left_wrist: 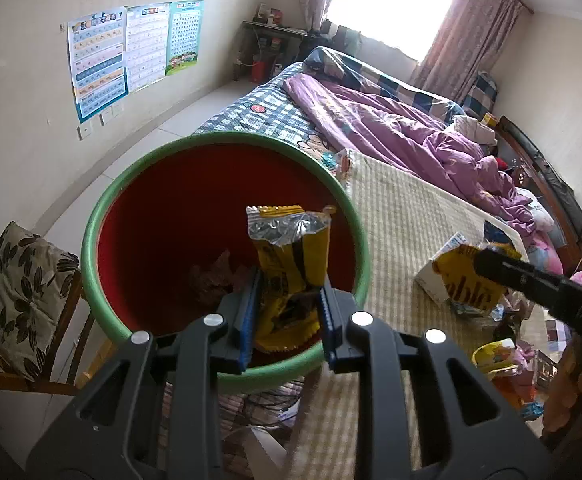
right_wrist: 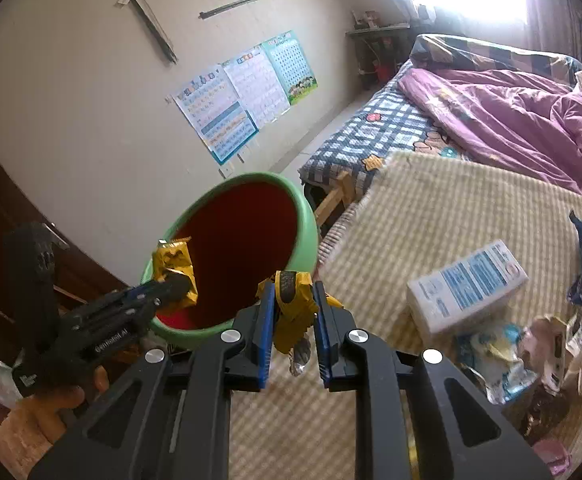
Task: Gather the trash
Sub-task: 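Move both packets over the bucket and open both grippers to drop them, then return both grippers to the trash pile on the mat, then grasp the blue-white wrapper with the left gripper while the right gripper grasps the dark blue wrapper, then lift both wrappers and carry them toward the bucket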
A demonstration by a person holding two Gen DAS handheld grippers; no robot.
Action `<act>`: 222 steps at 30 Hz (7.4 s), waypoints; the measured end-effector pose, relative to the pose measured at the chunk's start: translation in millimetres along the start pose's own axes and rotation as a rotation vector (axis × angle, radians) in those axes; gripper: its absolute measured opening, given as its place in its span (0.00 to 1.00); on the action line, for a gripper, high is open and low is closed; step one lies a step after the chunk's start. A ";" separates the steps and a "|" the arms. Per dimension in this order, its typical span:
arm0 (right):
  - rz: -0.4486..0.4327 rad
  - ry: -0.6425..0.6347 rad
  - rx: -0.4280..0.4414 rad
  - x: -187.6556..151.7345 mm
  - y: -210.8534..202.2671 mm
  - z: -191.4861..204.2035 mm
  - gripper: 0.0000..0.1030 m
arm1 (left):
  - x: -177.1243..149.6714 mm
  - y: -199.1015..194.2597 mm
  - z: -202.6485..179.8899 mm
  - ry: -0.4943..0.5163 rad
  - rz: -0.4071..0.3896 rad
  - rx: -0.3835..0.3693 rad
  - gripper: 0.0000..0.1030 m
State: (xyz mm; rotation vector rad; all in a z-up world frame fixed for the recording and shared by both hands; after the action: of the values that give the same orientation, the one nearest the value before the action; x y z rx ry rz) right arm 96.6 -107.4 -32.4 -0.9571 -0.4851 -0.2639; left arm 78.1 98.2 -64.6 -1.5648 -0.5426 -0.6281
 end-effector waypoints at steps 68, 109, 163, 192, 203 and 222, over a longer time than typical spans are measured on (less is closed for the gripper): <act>-0.116 0.211 -0.172 0.2 -83.5 -136.7 0.53 | -3.3 26.7 -92.4 0.066 0.076 -0.164 0.56; -0.083 0.315 -0.159 -26.4 -141.1 -247.5 0.53 | 4.2 84.0 -212.2 0.081 0.236 -0.326 0.21; -0.102 0.261 -0.266 49.5 -58.3 -268.8 0.13 | -55.2 62.9 -139.5 -0.090 0.239 -0.140 0.34; -0.100 0.257 -0.270 49.8 -48.9 -255.6 0.08 | -56.5 63.1 -132.6 -0.063 0.225 -0.107 0.34; -0.152 0.159 -0.131 26.8 -88.4 -180.4 0.08 | -23.8 33.1 -123.2 -0.067 0.087 -0.058 0.33; -0.013 0.016 0.032 -19.1 -40.7 -54.6 0.10 | -13.2 6.5 -61.8 -0.127 0.015 0.026 0.33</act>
State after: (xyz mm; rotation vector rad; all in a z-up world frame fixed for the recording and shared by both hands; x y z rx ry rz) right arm 78.0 -175.3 -39.2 -0.9205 -0.4802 -0.2745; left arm 68.1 36.4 -75.3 -1.5897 -0.6317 -0.5105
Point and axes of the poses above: each gripper's, at about its wrist camera, not at the fingertips, and y roughly the way its jaws point, z to its left, x to its top, the point moved 4 cm from there along y, roughly the way its jaws point, and after that the axes turned 15 degrees about y, right-handed, at the moved point
